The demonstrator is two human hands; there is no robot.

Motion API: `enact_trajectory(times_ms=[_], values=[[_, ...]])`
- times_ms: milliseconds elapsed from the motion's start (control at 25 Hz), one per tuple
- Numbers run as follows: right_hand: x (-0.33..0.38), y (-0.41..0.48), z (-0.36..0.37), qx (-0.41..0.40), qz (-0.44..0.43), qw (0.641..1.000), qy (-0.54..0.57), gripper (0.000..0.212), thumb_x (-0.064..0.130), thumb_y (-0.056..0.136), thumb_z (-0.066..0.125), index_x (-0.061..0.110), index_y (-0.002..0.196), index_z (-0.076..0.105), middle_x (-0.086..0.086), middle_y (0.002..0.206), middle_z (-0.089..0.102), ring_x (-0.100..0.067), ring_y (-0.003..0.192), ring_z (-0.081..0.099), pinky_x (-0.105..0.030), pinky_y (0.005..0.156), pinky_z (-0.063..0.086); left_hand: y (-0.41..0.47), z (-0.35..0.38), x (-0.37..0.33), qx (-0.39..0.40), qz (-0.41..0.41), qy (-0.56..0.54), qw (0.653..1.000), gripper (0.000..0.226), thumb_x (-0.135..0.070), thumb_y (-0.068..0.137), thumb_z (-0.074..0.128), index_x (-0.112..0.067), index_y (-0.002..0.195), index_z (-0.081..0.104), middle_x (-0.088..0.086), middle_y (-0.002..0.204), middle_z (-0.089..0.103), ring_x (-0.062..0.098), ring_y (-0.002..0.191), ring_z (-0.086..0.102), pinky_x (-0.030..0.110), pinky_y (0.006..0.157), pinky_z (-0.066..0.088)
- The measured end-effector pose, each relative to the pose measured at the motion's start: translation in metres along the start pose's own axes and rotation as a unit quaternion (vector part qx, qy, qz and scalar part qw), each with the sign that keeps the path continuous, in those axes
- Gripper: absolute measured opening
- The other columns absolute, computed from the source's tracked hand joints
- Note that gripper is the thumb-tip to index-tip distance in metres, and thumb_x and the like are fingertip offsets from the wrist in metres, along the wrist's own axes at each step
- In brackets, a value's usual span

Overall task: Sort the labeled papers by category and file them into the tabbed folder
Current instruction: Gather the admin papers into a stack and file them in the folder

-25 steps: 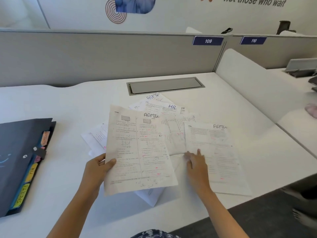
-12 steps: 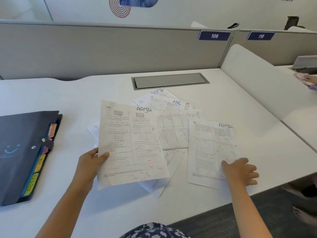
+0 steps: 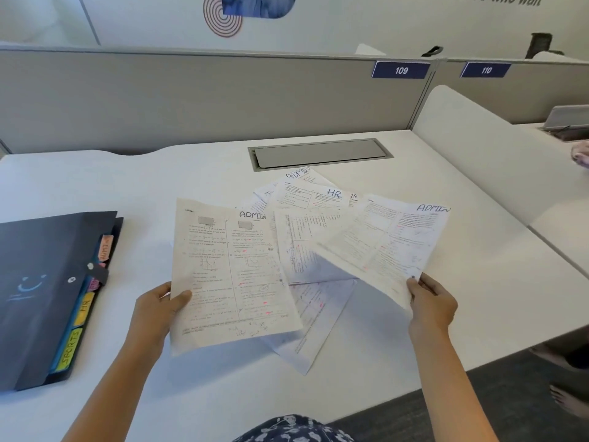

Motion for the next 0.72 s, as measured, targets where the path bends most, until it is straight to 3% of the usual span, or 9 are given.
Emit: enact_trajectory(times_ms=[160, 320, 480, 640, 720], values=[[-0.008, -0.020, 0.049, 0.171, 0.032, 0.983, 0.055, 0.031, -0.004, 0.086, 0.062, -0.001, 0.117, 0.064, -0.011, 0.107, 0.070, -0.023, 0.100, 0.065, -0.026, 0.080, 0.056, 0.003, 0.008, 0.015, 0.030, -0.030, 0.007, 0.999, 0.032, -0.005, 0.093, 0.056, -0.008, 0.125, 0.058, 0.009, 0.106, 0.069, 0.033, 0.095, 0.066, 0.048, 0.086, 0.053], [-0.028, -0.050, 0.097, 0.289, 0.035, 0.956, -0.029, 0.023, -0.006, 0.084, 0.062, -0.003, 0.107, 0.067, -0.015, 0.101, 0.072, -0.024, 0.092, 0.067, -0.023, 0.075, 0.058, 0.008, 0.020, 0.024, 0.082, -0.071, 0.007, 0.994, 0.028, -0.006, 0.099, 0.044, -0.004, 0.123, 0.059, 0.010, 0.105, 0.070, 0.030, 0.098, 0.066, 0.041, 0.079, 0.053], [-0.049, -0.072, 0.127, 0.314, -0.019, 0.933, -0.172, 0.016, 0.002, 0.082, 0.067, 0.010, 0.094, 0.072, -0.007, 0.090, 0.074, -0.023, 0.089, 0.069, -0.030, 0.077, 0.056, 0.010, 0.024, 0.027, 0.091, -0.096, 0.009, 0.991, 0.031, -0.016, 0.103, 0.035, -0.004, 0.117, 0.059, 0.012, 0.102, 0.069, 0.030, 0.095, 0.065, 0.041, 0.074, 0.053], [-0.048, -0.090, 0.149, 0.319, -0.088, 0.900, -0.284, 0.017, 0.009, 0.086, 0.065, 0.014, 0.101, 0.072, 0.004, 0.090, 0.071, -0.011, 0.087, 0.064, -0.012, 0.067, 0.043, 0.013, 0.025, 0.020, 0.080, -0.098, 0.030, 0.992, 0.039, -0.035, 0.103, 0.033, -0.012, 0.104, 0.065, 0.012, 0.098, 0.069, 0.030, 0.095, 0.065, 0.046, 0.082, 0.054], [-0.043, -0.098, 0.157, 0.312, -0.141, 0.880, -0.331, 0.014, 0.009, 0.089, 0.061, 0.012, 0.098, 0.071, 0.002, 0.087, 0.069, -0.012, 0.083, 0.064, -0.010, 0.064, 0.045, 0.013, 0.028, 0.017, 0.092, -0.089, 0.042, 0.991, 0.028, -0.028, 0.101, 0.041, -0.014, 0.108, 0.064, 0.010, 0.099, 0.071, 0.030, 0.093, 0.067, 0.044, 0.077, 0.056]])
Point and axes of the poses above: each hand's wrist, its own y-axis towards the middle knuckle, its own z-axis out of the palm, x = y × z, the point moved 8 cm from there along y, towards the middle knuckle
